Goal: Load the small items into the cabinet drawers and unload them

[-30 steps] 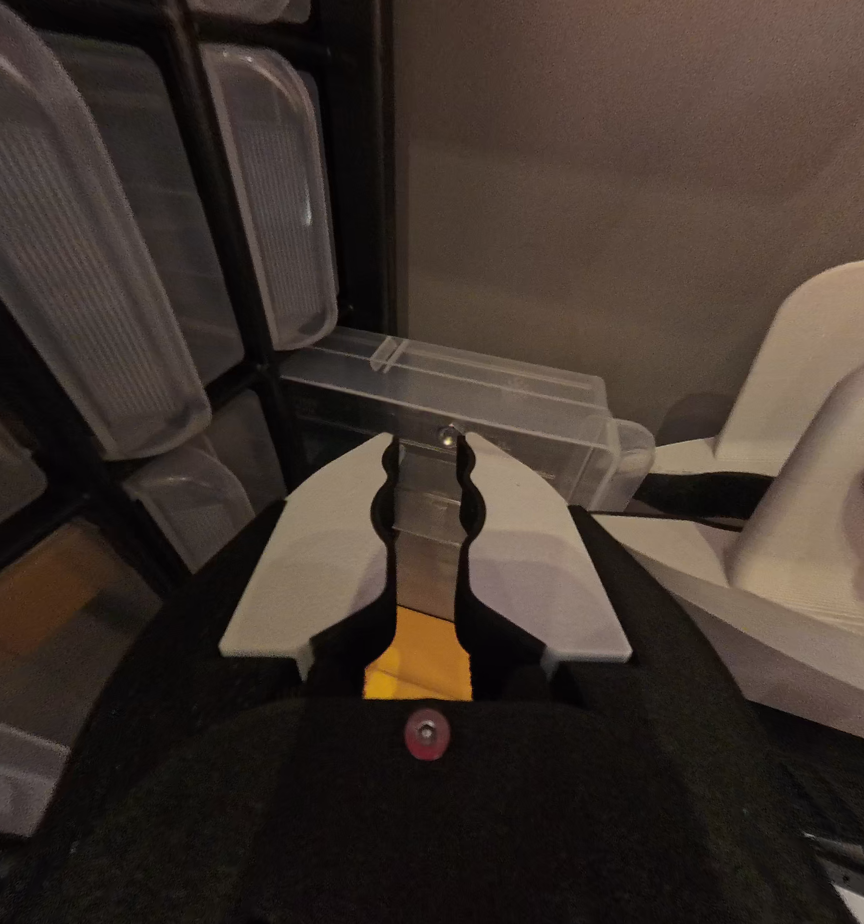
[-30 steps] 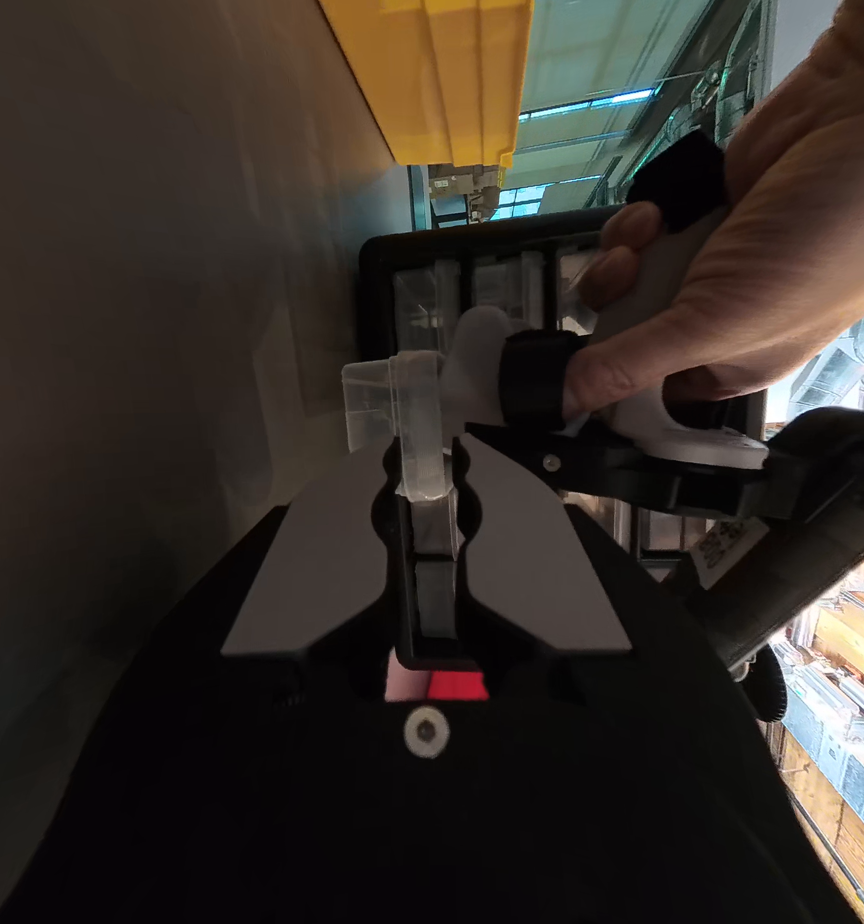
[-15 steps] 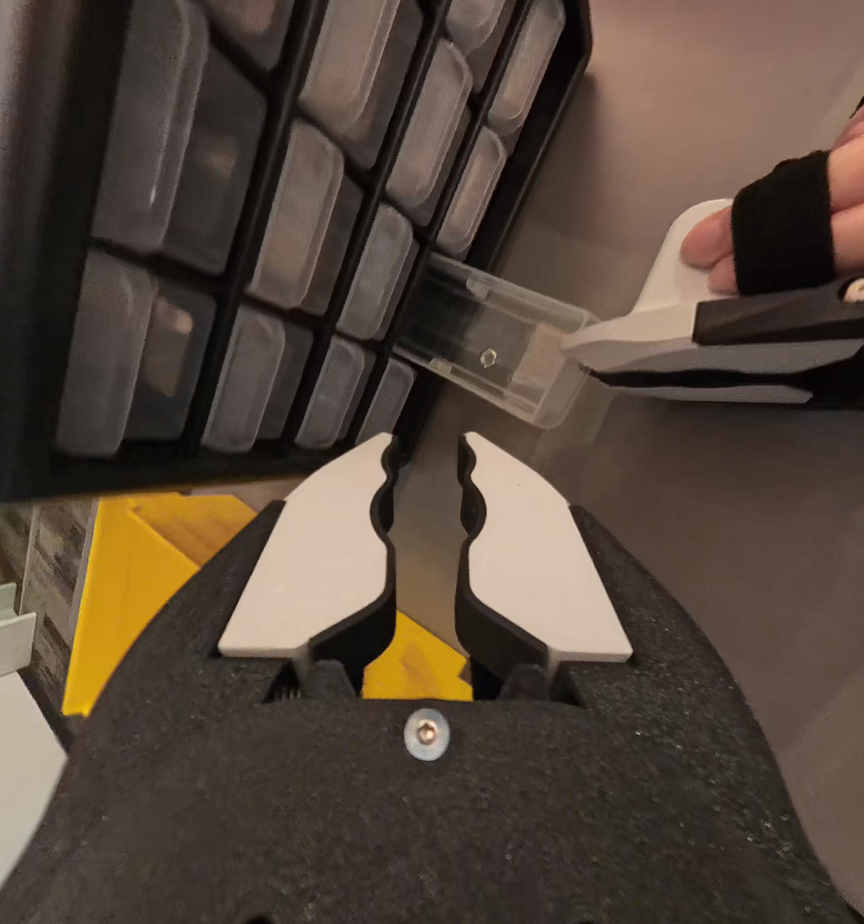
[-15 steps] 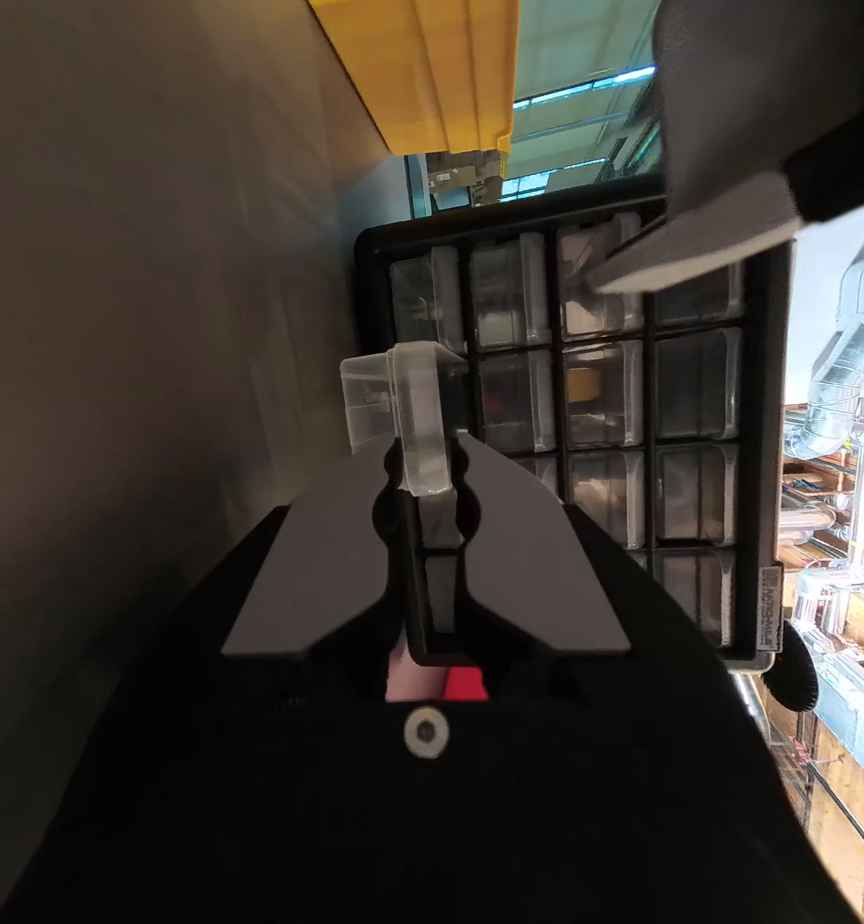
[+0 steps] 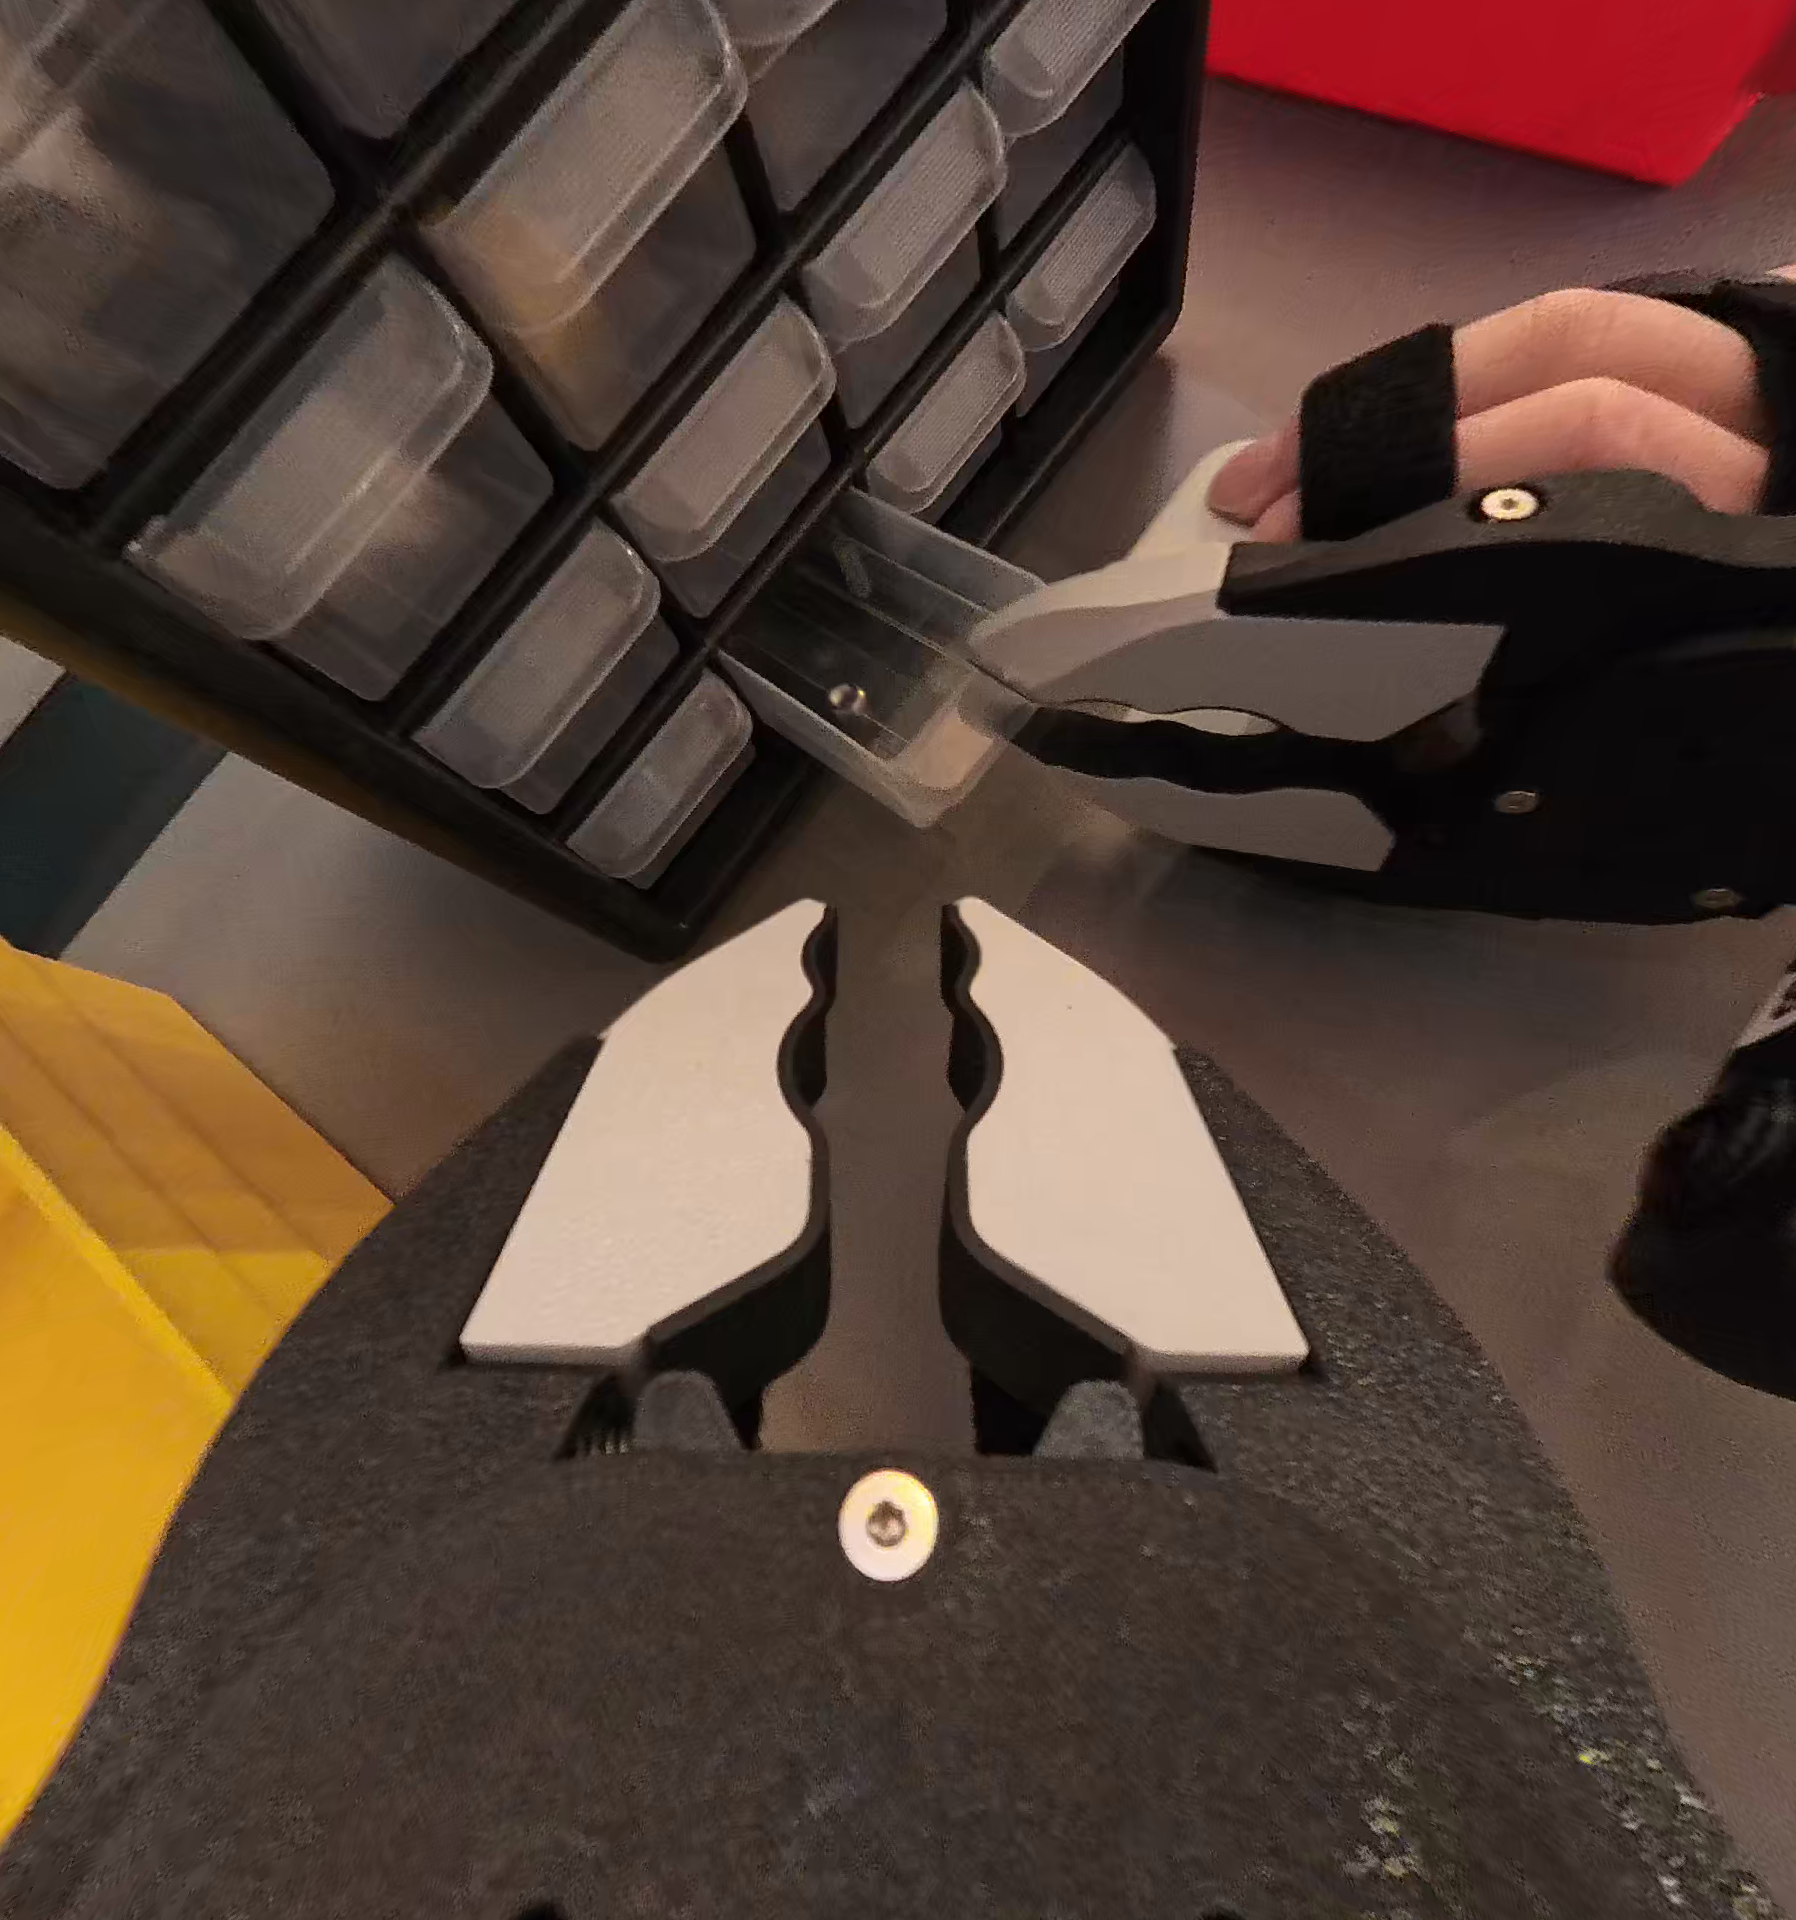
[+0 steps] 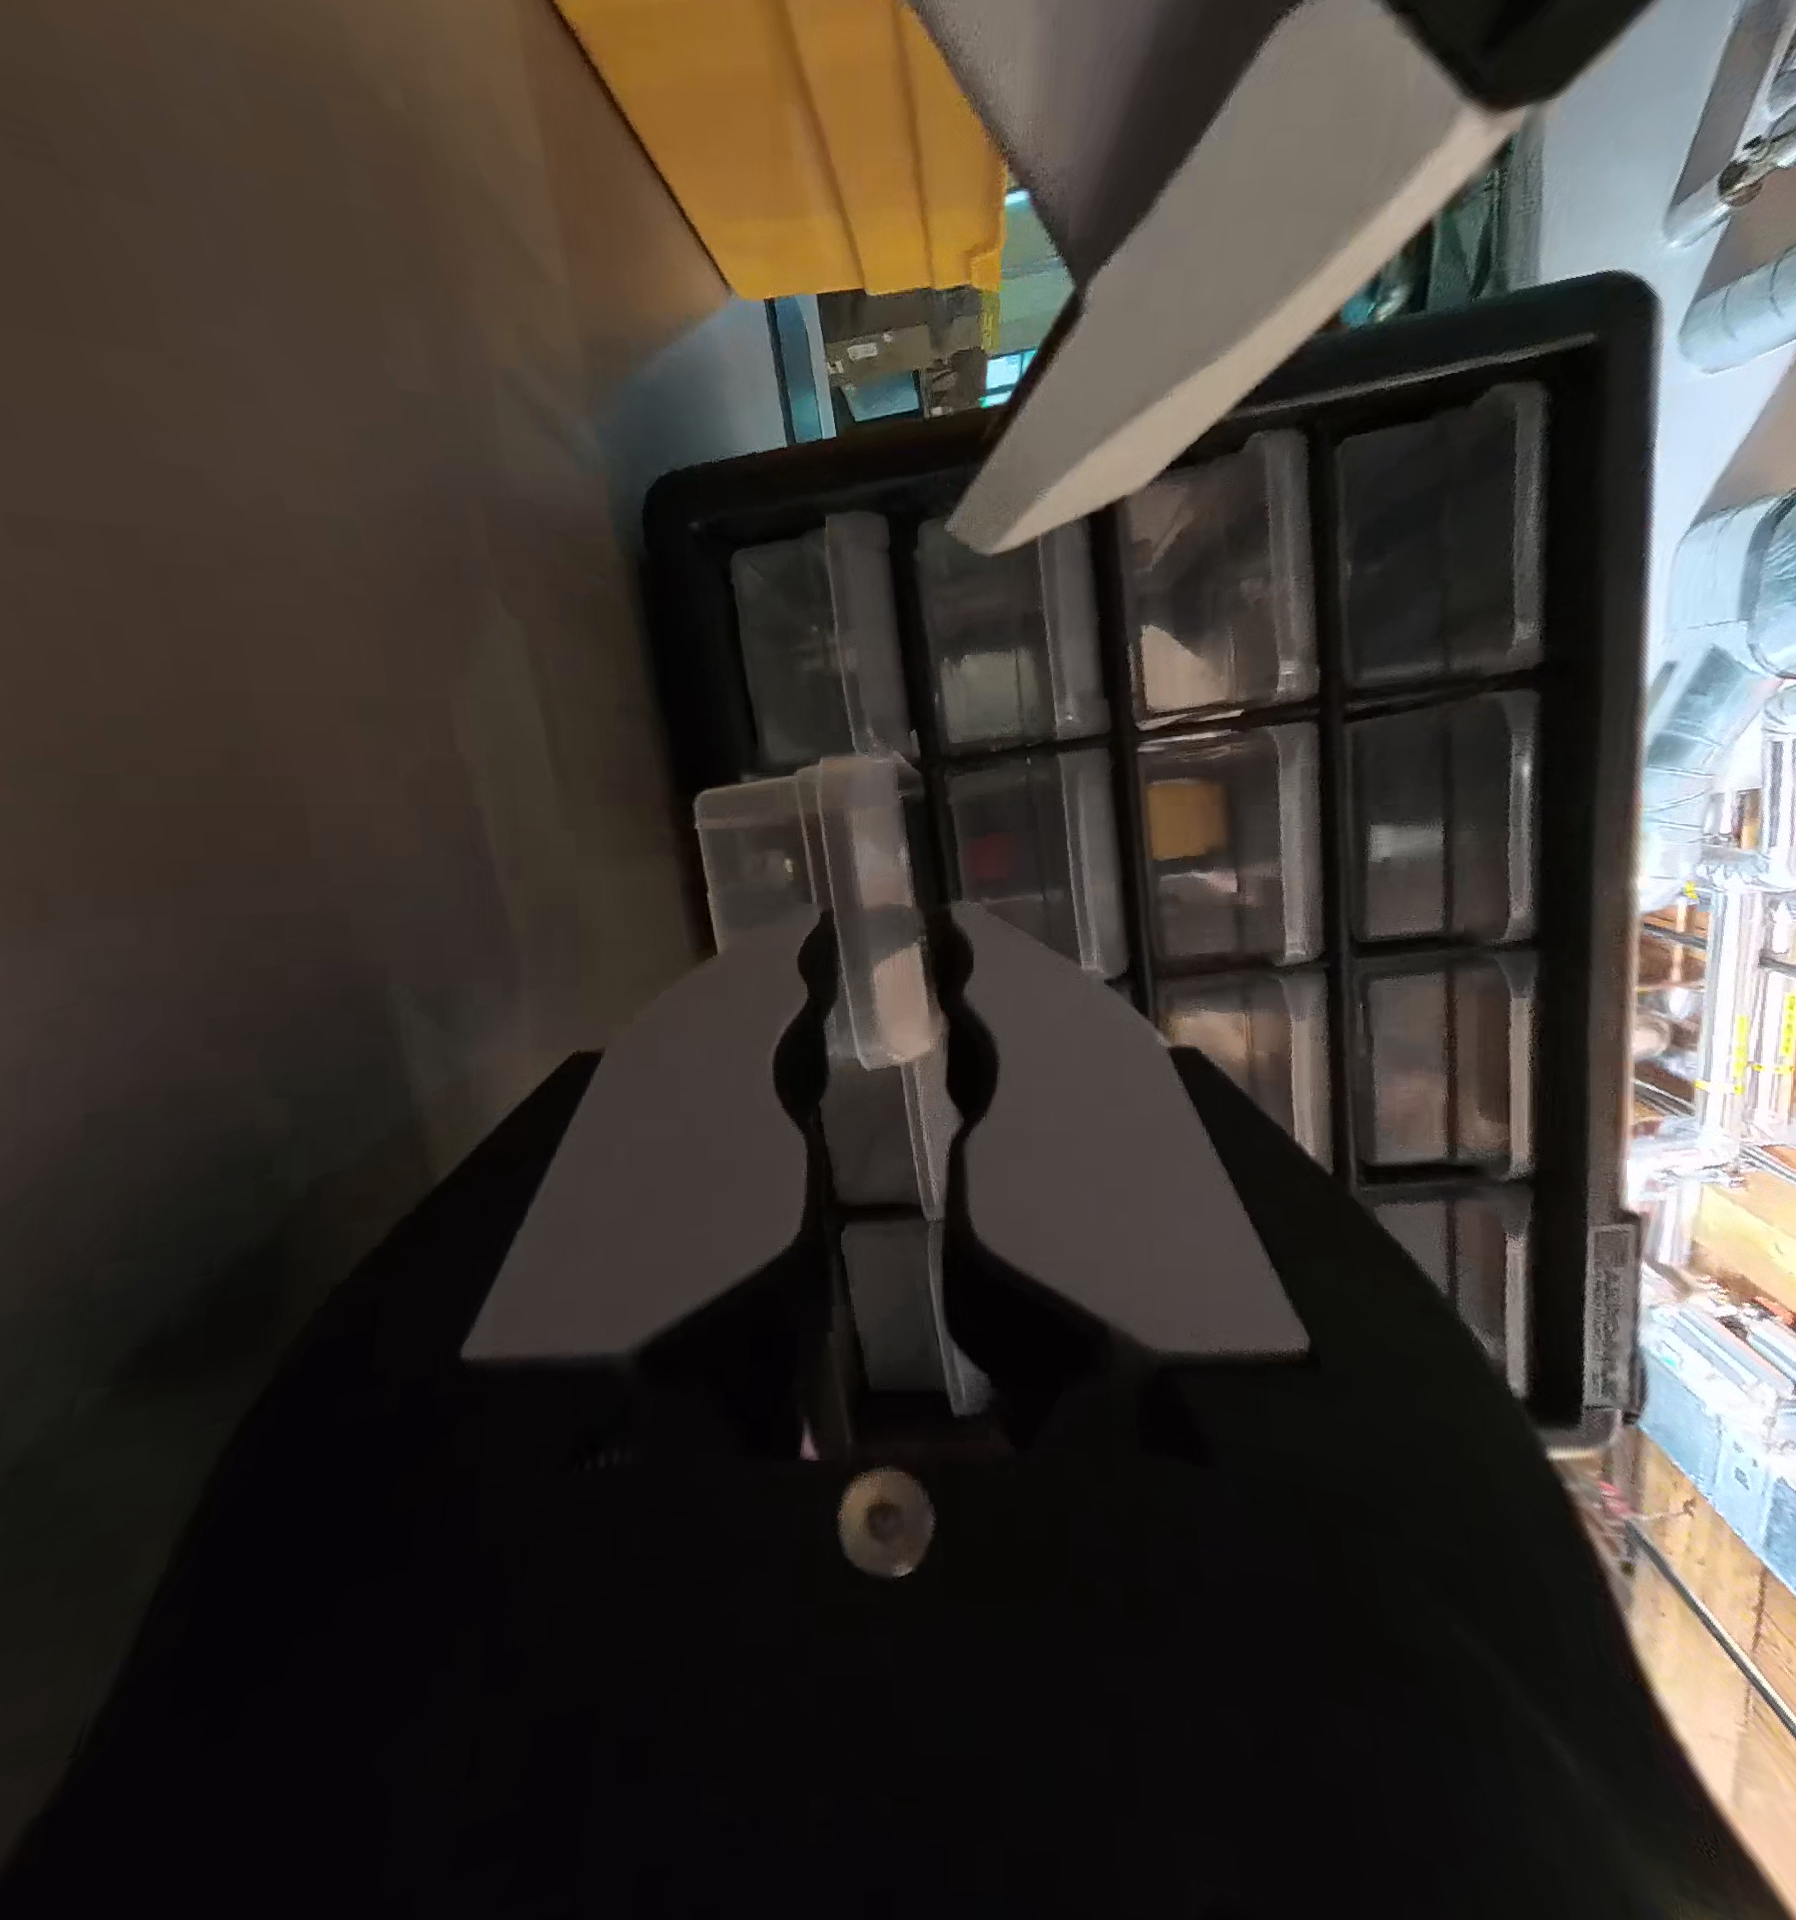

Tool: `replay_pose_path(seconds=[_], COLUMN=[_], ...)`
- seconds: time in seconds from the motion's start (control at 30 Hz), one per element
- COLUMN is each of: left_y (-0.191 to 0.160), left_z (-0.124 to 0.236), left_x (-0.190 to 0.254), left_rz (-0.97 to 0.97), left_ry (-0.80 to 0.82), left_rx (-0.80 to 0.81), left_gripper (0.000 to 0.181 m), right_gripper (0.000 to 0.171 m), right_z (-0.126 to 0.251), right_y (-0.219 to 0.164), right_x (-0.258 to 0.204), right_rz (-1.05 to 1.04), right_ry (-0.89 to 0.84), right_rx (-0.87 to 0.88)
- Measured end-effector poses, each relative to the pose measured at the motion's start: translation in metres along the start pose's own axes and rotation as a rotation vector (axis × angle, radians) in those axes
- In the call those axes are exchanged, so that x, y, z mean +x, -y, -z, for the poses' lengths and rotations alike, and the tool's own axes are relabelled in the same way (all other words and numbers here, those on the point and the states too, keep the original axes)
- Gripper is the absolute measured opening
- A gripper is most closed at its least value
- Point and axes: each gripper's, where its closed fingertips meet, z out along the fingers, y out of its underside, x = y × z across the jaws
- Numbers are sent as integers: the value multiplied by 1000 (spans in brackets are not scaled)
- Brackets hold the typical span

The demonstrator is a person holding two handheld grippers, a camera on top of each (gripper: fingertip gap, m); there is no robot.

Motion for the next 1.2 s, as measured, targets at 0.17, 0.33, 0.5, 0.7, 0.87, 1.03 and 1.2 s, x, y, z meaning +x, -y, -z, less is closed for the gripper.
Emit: replay_pose_path(seconds=[0.17,0.33,0.5,0.7,0.87,1.03,1.2], left_y=[-5,-12,-13,-15,-17,-18,-17], left_z=[-4,-10,-13,-15,-17,-18,-19], left_x=[-3,-7,-5,-5,-5,-6,-9], left_rz=[33,38,34,28,43,50,53], left_ry=[-7,5,-4,-1,-8,-7,5], left_rx=[3,-9,-14,-27,-32,-31,-18], left_gripper=[19,19,18,18,18,18,18], right_gripper=[19,11,9,9,9,9,9], right_z=[-4,7,2,-12,-26,-40,-48], right_y=[-9,2,0,-15,-19,-23,-24], right_x=[1,-6,-5,-4,-2,-1,0], right_rz=[11,96,117,123,143,141,139], right_ry=[-26,-25,-38,-38,-48,-46,-40], right_rx=[-21,48,21,-35,-46,-59,-66])
